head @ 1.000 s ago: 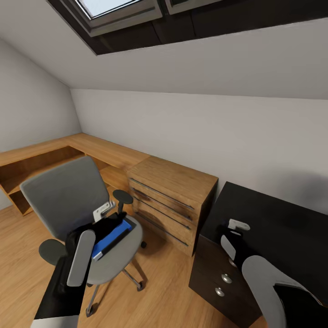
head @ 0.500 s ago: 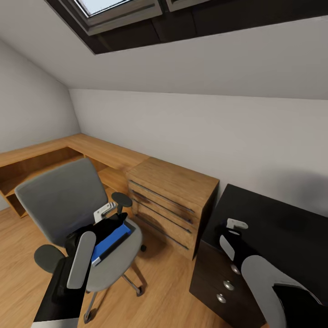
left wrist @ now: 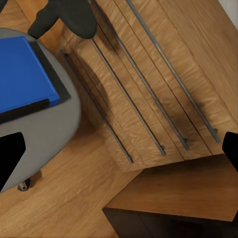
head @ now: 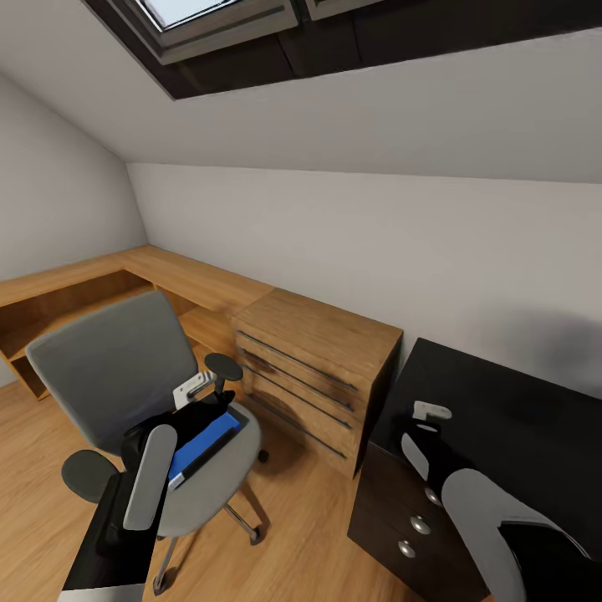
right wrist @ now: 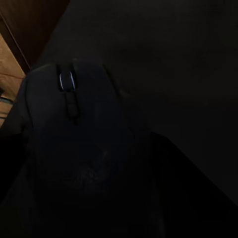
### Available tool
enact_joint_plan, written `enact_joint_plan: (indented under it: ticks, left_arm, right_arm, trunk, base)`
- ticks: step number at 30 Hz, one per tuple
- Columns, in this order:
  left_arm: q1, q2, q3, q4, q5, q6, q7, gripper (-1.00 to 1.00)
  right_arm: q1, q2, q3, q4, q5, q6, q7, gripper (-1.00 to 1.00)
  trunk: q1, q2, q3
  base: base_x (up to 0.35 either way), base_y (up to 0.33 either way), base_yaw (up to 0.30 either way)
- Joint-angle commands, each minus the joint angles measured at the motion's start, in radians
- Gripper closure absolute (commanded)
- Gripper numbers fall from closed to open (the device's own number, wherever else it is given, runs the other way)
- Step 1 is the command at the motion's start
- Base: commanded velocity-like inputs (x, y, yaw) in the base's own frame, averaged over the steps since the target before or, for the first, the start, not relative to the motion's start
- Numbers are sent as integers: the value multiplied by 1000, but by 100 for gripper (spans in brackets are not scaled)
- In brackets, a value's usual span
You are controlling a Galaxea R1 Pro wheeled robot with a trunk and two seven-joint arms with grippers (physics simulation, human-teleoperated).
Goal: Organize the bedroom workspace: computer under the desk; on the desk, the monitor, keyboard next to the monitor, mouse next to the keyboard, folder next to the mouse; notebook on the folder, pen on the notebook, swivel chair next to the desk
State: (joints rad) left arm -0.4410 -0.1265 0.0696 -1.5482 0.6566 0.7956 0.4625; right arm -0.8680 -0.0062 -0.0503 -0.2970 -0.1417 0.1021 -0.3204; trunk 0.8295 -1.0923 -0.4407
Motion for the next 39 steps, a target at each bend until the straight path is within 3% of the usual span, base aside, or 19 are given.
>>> enact_joint_plan:
  ticks: [1, 4, 5, 9, 20, 27, 34, 37, 39]
  left_arm:
    - [-1, -1, 1, -1, 11, 3, 8, -100]
    - [-1, -1, 1, -1, 11, 3, 8, -100]
    - [-1, -1, 1, -1, 11, 3, 8, -100]
    - [-1, -1, 0, -1, 11, 5, 8, -100]
    - [-1, -1, -28, -1, 7, 4, 11, -100]
    - [-1, 1, -31, -1, 7, 4, 13, -100]
    - [-1, 1, -31, -1, 8, 4, 13, -100]
    - [-1, 2, -31, -1, 9, 4, 13, -100]
    - [-1, 2, -31, -1, 10, 4, 13, -100]
  right_arm:
    - [0, 0, 11, -2, -9, 4, 0, 100]
    - [0, 0, 18, -2, -9, 4, 0, 100]
    - [0, 0, 19, -2, -9, 4, 0, -100]
    - [0, -1, 22, -2, -9, 4, 0, -100]
    - [0, -1, 21, -5, -10, -2, 0, -100]
    - [1, 0, 21, -28, -10, -55, -6, -100]
    - [8, 14, 25, -155, -11, -28, -8, -100]
    - [37, 26, 28, -279, -11, 40, -8, -100]
    - [87, 31, 30, -386, -11, 107, -8, -100]
  trunk:
    - [0, -1, -1]
    - [0, -1, -1]
    - [0, -1, -1]
    - [0, -1, -1]
    - [-42, 76, 33]
    - [-69, 125, 55]
    - [-96, 174, 77]
    - [-107, 195, 87]
    - [-115, 209, 93]
  base:
    - [0, 0, 0]
    - [0, 0, 0]
    - [0, 0, 0]
    - [0, 0, 0]
    - [0, 0, 0]
    - [-87, 0, 0]
    - [-291, 0, 0]
    - [-326, 0, 0]
    - [-334, 0, 0]
